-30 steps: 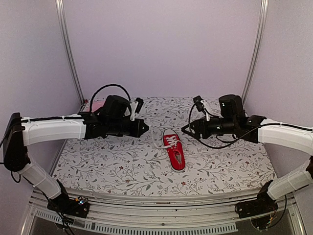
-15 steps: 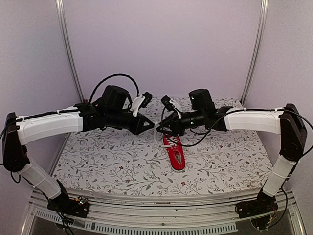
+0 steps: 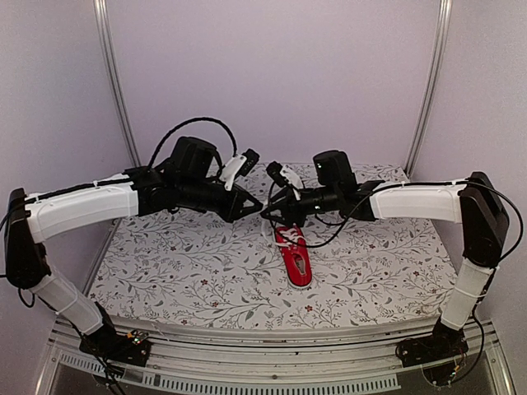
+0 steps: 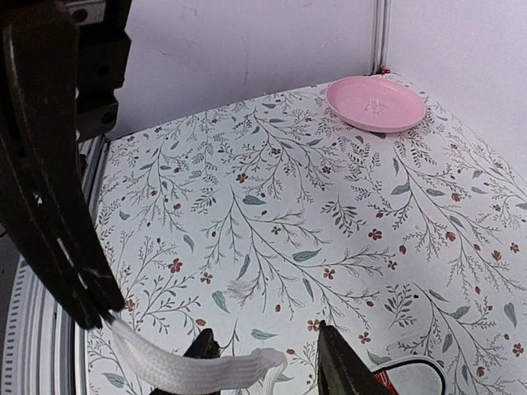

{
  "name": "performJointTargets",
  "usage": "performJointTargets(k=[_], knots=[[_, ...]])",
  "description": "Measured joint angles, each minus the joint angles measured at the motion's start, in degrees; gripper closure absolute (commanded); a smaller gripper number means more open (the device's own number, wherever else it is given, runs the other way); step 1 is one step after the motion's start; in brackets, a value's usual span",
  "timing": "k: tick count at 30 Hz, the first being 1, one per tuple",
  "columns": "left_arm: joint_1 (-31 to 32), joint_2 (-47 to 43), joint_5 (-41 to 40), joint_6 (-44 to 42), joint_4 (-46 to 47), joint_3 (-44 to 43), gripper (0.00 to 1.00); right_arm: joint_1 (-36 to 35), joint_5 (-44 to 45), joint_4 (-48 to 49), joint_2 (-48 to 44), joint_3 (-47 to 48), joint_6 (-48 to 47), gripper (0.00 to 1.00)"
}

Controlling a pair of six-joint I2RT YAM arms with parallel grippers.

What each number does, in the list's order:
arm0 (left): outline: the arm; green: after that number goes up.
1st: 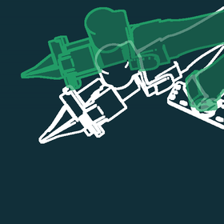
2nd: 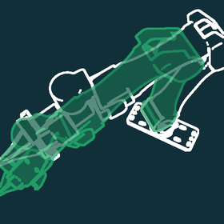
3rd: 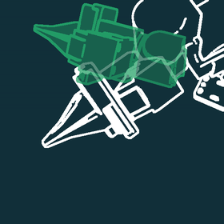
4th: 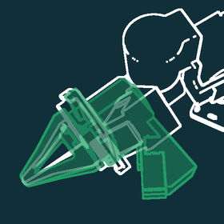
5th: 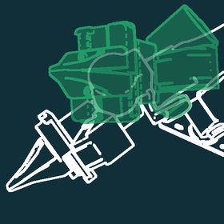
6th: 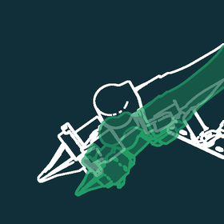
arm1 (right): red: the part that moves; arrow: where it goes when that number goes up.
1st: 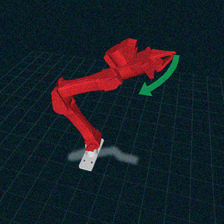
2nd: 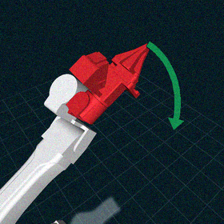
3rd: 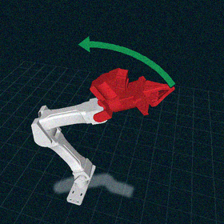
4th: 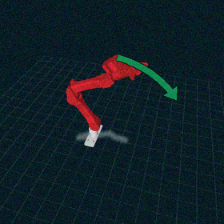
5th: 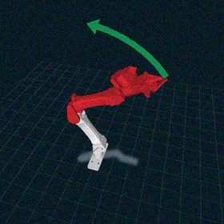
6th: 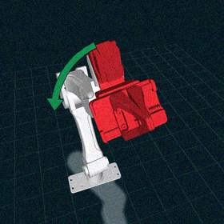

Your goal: Tie the shoes

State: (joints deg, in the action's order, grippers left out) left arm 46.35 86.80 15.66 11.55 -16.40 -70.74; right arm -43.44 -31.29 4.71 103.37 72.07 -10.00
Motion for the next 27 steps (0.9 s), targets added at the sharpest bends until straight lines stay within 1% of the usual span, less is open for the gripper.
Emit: performJointTargets(k=[3,5,6,7,8,9,11,12,13,14,16,20,22,27], knots=[[0.0,0.4,0.5,-0.4,-0.3,-0.5,1.0,0.0,0.9,1.0,0.1,0.7,0.2,0.79],[0.0,0.7,0.4,-0.6,-0.4,-0.7,1.0,0.0,1.2,1.4,0.3,1.5,0.3,0.94],[0.0,0.8,0.2,-0.7,-0.7,-0.9,1.0,0.0,1.2,1.9,0.3,1.8,0.9,0.97],[0.0,0.9,0.1,-0.7,-0.8,-1.0,1.0,0.0,1.1,2.2,0.3,1.9,0.8,0.98],[0.0,1.0,-0.2,-0.7,-0.8,-1.2,0.89,0.0,0.8,2.5,0.3,1.9,1.4,0.98],[0.0,1.1,-0.8,-0.7,-0.7,-1.3,0.74,0.0,0.8,2.5,0.3,1.8,1.5,0.98],[-0.2,1.1,-2.7,-0.4,-0.2,-1.3,0.51,0.0,1.1,2.9,0.0,1.3,2.2,0.98],[-0.4,1.1,-3.7,-0.6,0.3,-1.1,0.41,0.0,1.5,3.0,-0.5,0.7,2.8,0.98],[-0.7,1.1,-4.5,-0.1,2.1,-0.5,0.35,0.0,2.2,3.0,-1.3,-0.1,3.7,0.98],[-1.0,1.0,-5.5,0.3,4.2,0.6,0.32,0.0,2.6,3.0,-2.1,-0.7,4.5,0.98],[-1.7,0.9,-6.0,1.5,9.1,3.9,0.3,0.1,3.8,3.0,-3.8,-1.6,6.5,0.98],[-2.1,1.9,-5.4,4.5,19.5,11.5,0.3,0.3,6.2,3.2,-8.1,-3.1,11.7,0.98],[-2.1,4.0,-4.7,5.6,24.4,12.9,0.3,0.6,7.4,3.1,-9.6,-3.9,14.4,0.98],[-2.0,9.4,-1.8,8.0,35.6,13.1,0.33,1.2,10.0,1.7,-10.3,-5.0,19.6,0.98]])
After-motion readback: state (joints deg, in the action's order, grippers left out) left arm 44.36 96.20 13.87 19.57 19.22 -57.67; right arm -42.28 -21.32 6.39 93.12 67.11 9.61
